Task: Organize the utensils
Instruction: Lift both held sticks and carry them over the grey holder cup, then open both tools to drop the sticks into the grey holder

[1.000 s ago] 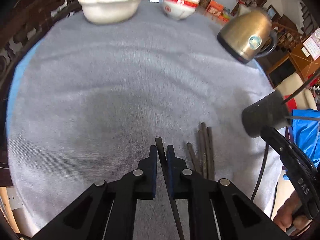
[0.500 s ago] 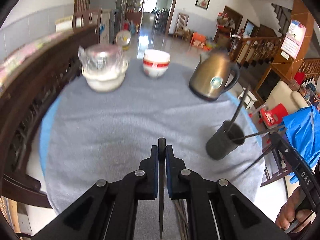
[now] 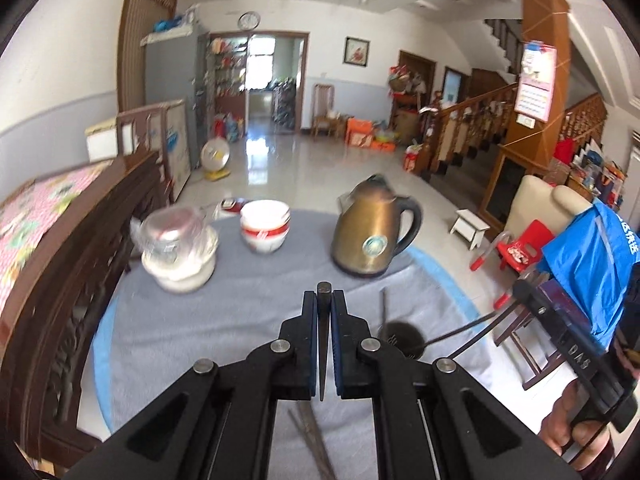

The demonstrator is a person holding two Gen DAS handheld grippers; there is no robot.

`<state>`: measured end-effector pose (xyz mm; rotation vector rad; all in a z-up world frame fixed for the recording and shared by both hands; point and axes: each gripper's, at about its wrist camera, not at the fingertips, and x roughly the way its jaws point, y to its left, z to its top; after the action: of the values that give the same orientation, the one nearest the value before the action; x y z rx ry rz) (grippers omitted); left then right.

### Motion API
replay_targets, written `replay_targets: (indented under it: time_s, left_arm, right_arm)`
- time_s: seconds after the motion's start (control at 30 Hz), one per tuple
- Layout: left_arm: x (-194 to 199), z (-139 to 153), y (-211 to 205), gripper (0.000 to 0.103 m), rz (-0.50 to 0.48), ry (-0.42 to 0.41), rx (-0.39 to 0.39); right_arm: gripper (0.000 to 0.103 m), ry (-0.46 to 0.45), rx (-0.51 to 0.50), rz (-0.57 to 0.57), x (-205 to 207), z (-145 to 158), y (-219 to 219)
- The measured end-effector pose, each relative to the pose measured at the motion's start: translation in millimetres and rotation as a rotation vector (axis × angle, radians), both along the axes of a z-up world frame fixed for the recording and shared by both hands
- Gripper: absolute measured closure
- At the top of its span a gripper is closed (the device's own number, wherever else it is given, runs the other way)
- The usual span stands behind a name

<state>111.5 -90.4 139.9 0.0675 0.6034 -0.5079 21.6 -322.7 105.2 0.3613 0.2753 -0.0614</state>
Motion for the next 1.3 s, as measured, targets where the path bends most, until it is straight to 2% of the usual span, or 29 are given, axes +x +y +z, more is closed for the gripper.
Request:
replay_targets:
  time_s: [0.33,0.57,0.77,0.97,1.17,1.23,1.27,1.3]
  left_arm:
    - [-7,31,-59,0.096,-0.095,-0.048,-0.034]
    - [-3,33,-88,0.096,-0.116,-0.058,-0.083]
    - [15,8,-111,0.096,-0.088,-0.052,-0.077]
    - [30,-30,-126,0.096,-0.072,0.013,-0.031]
    - [31,-46,-125,0.096,-0.072,0.047,0.022]
    - [24,-45,-122,0.093,-0.085,0.033,0.035]
    - [19,-44,-121,0.084,-0.089,0.021,0.044]
    - [13,-42,-117,0.062,-0.092,0.004,0.055]
  right_arm:
    - [0.097,-0.065,-0.013,-0.089,-9,19,-23]
    - [0.097,-0.086,-0.018,-0.154,-5,14,-37]
    - [0.097,-0.042,0.000,-0.155,6,-7,-43]
    - [0.097,0.015,-0.006,-0.147,15,-27,-45]
    - [0.096,0.083,0.066,-0.133,20,-48,-58]
    - [0.094,0.100,0.101,-0.116,20,-52,-60]
    - [0.094,0.105,0.119,-0.112,19,-54,-62]
    - [0.093,0.107,0.129,-0.112,19,-55,-63]
